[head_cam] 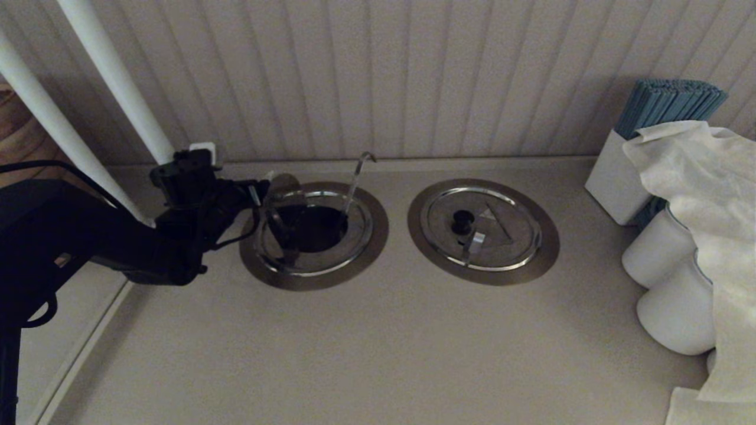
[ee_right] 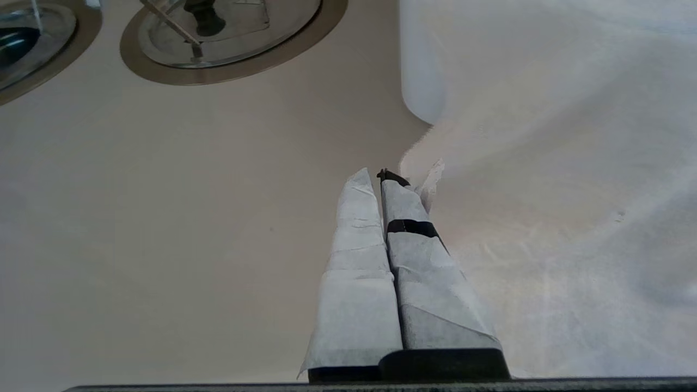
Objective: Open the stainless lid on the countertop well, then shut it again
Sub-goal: Open the lid, then stir with a spoon
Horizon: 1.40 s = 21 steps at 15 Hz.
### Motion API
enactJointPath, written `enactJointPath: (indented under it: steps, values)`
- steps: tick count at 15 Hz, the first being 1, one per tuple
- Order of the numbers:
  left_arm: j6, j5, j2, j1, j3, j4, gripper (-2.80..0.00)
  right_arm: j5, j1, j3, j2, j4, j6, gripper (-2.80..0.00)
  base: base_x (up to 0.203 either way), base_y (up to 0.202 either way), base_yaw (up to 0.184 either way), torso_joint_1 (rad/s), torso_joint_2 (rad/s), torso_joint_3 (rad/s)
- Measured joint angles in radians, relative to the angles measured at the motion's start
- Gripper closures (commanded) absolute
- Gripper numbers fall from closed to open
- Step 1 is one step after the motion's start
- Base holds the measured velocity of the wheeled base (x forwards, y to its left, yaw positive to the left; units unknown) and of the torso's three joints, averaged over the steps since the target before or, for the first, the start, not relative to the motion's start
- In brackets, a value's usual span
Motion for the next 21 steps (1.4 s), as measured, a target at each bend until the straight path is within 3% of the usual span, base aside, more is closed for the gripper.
enactJointPath:
  steps: [21]
  values:
    - [-0.097, -0.003, -0.158, 0.045, -0.020, 0.060, -2.80, 0.000, 0.000, 0.000, 0.000, 0.000, 0.000, 0.00, 0.000, 0.000, 0.000, 0.000, 0.00, 0.000]
